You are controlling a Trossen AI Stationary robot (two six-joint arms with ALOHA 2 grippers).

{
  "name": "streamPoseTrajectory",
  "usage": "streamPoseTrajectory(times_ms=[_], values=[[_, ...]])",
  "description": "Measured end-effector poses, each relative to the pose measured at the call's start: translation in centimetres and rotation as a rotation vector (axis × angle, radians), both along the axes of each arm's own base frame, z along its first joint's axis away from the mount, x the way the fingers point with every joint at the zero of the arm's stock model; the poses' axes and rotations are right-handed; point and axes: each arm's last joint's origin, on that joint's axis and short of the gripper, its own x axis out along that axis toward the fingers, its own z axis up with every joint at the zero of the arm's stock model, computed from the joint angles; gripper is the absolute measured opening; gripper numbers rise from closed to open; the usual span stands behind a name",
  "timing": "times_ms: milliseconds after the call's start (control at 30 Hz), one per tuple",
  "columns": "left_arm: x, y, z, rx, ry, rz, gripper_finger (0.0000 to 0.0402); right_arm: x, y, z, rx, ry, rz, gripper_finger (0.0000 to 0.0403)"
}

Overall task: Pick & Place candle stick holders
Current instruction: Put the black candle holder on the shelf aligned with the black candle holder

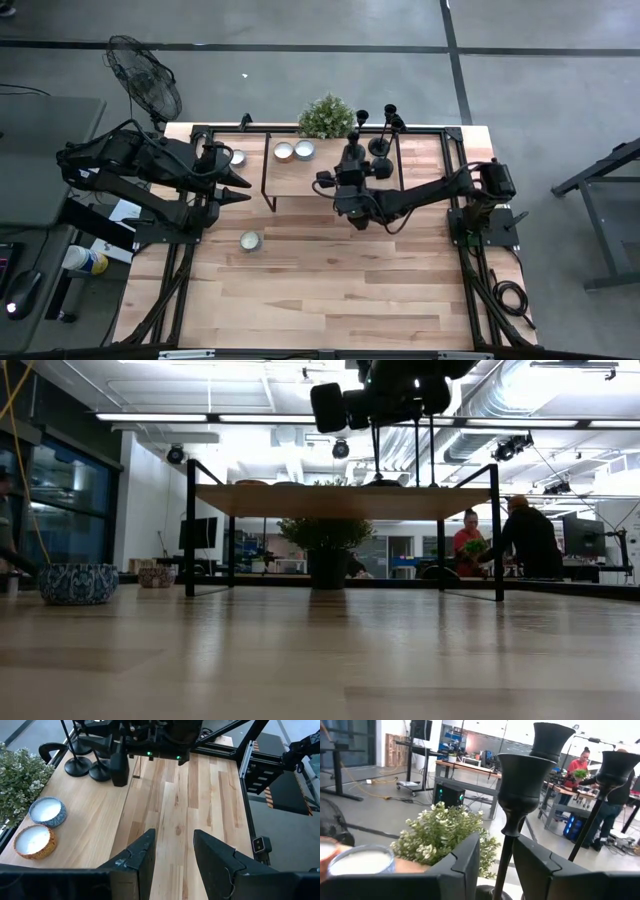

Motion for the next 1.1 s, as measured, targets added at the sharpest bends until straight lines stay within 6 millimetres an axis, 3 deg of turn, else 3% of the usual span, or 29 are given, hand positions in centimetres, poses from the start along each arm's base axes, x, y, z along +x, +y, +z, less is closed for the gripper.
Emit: streamPoseTrajectory(times_ms=[1100], values=[[0.0, 0.0, -0.1, -0.001, 0.007, -0.004, 0.0131, -0.1, 1.4, -0.1, -0.011, 0.100, 0.037, 0.0108]])
